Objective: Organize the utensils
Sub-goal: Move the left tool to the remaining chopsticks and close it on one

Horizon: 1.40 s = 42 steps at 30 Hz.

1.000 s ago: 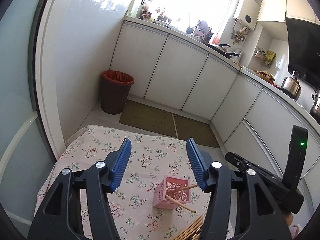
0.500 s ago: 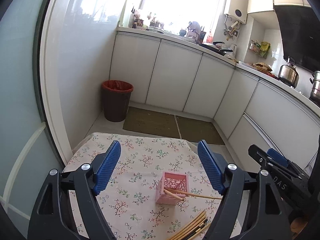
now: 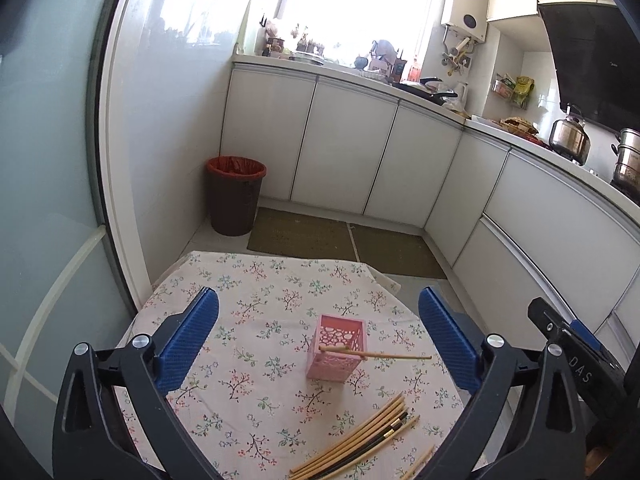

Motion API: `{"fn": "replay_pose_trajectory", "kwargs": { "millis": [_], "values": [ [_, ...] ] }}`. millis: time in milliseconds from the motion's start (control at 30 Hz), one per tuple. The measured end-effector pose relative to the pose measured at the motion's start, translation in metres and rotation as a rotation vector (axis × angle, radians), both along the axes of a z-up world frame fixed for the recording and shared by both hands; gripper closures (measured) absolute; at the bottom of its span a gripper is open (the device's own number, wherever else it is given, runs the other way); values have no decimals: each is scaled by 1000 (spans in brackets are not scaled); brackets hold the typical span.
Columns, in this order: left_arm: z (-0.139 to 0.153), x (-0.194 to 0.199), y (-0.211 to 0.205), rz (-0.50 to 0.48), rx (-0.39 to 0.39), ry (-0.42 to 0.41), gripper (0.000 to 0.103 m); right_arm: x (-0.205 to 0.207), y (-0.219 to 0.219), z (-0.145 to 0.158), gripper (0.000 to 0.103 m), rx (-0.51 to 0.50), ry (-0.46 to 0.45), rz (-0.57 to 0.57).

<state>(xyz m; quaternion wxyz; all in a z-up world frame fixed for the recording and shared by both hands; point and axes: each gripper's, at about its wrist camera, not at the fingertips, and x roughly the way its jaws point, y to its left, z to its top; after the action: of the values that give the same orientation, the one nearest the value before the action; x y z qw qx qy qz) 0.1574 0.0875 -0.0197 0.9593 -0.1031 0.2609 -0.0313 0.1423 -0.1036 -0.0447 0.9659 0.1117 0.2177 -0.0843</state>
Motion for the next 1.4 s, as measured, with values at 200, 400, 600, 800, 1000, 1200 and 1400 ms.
{"fn": "replay_pose_trajectory", "kwargs": {
  "millis": [200,400,600,800,1000,1200,1400],
  "values": [
    [-21,-5,-10,-31,19,75,7,-20,-24,-29,7,48,76,-16],
    [-43,-5,-23,-79,47,160,7,-42,-46,-59,7,70,143,-43],
    [-101,12,-68,-342,98,439,7,-49,-94,-116,7,250,361,-49],
    [-160,33,-122,-516,129,604,7,-64,-138,-165,7,441,500,-119],
    [-197,60,-183,-665,180,691,21,-79,-154,-175,7,494,527,-138],
    [-234,75,-230,-747,322,746,52,-82,-157,-182,7,498,562,-132],
    [-246,82,-239,-813,359,757,64,-78,-151,-193,7,497,613,-105]
  ]
}}
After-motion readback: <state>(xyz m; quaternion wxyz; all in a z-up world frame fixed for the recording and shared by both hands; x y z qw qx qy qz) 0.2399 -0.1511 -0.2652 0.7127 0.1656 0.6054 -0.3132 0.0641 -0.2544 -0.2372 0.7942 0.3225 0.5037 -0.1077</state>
